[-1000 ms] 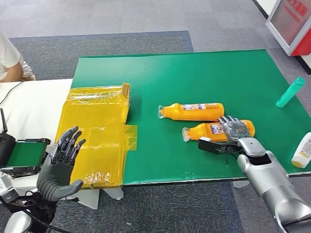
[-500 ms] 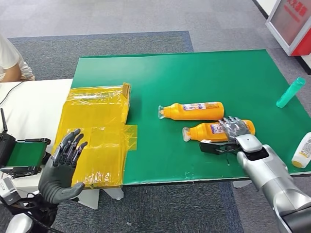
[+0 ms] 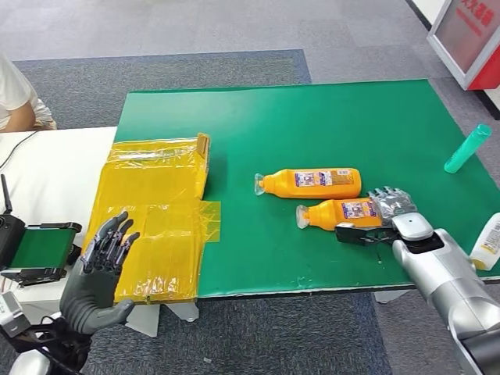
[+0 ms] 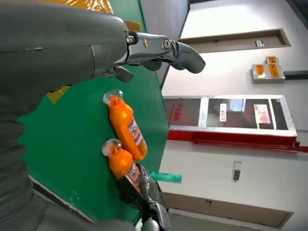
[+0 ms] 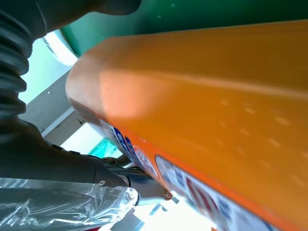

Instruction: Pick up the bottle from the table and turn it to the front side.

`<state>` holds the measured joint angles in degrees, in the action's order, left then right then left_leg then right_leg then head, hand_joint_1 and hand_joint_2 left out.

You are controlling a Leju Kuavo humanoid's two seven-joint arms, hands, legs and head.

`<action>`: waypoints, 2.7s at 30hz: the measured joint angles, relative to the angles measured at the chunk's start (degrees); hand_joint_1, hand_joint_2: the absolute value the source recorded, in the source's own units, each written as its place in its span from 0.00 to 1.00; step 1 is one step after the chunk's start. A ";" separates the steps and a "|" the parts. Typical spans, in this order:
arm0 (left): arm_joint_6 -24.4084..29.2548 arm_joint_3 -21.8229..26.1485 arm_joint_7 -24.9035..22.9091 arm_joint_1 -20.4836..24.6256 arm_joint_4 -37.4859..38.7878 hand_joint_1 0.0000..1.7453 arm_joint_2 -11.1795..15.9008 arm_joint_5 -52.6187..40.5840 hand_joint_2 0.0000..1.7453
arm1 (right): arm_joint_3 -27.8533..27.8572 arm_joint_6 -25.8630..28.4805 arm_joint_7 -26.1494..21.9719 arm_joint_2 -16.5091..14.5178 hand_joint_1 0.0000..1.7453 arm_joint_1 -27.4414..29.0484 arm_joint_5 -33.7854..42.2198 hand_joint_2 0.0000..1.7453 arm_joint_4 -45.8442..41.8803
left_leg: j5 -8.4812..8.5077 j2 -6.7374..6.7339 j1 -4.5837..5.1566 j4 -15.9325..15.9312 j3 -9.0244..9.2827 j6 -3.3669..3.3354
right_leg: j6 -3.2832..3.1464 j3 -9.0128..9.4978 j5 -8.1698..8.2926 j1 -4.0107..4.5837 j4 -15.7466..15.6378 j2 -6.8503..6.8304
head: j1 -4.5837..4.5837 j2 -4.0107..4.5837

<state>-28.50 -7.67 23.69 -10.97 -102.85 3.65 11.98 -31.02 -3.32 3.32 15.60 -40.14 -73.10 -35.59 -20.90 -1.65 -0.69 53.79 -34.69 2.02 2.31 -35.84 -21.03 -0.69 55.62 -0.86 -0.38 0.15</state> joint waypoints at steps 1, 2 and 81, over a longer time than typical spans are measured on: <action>0.00 0.00 0.00 -0.06 -0.02 0.00 0.00 0.00 1.00 | 0.00 -0.08 0.08 0.07 0.71 -0.05 -0.09 1.00 0.12 | 0.00 0.00 0.00 0.00 0.00 0.00 | 0.00 0.00 0.00 0.00 0.00 0.00 | 0.01 0.00; 0.00 0.00 0.00 -0.09 -0.03 0.00 0.00 0.00 1.00 | -0.01 -0.16 0.14 0.13 0.95 -0.11 -0.18 1.00 0.23 | 0.00 0.00 0.00 0.00 0.00 0.00 | 0.00 0.00 0.00 0.00 0.00 0.00 | 0.01 0.00; 7.67 -23.76 -18.19 29.33 8.54 0.00 -6.04 0.27 1.00 | 3.81 10.47 -17.49 -18.60 1.00 24.38 57.24 1.00 -49.21 | 0.10 0.01 0.08 0.02 -0.07 -0.01 | 0.03 -0.09 0.14 -0.06 0.02 -0.09 | 0.01 0.00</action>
<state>-20.84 -31.43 5.50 18.36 -94.31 -2.39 12.25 -27.21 7.15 -14.16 -3.00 -15.76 -15.85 -84.81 -20.80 -1.64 -0.61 53.82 -34.76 2.00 2.34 -35.93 -20.90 -0.75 55.64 -0.96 -0.37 0.15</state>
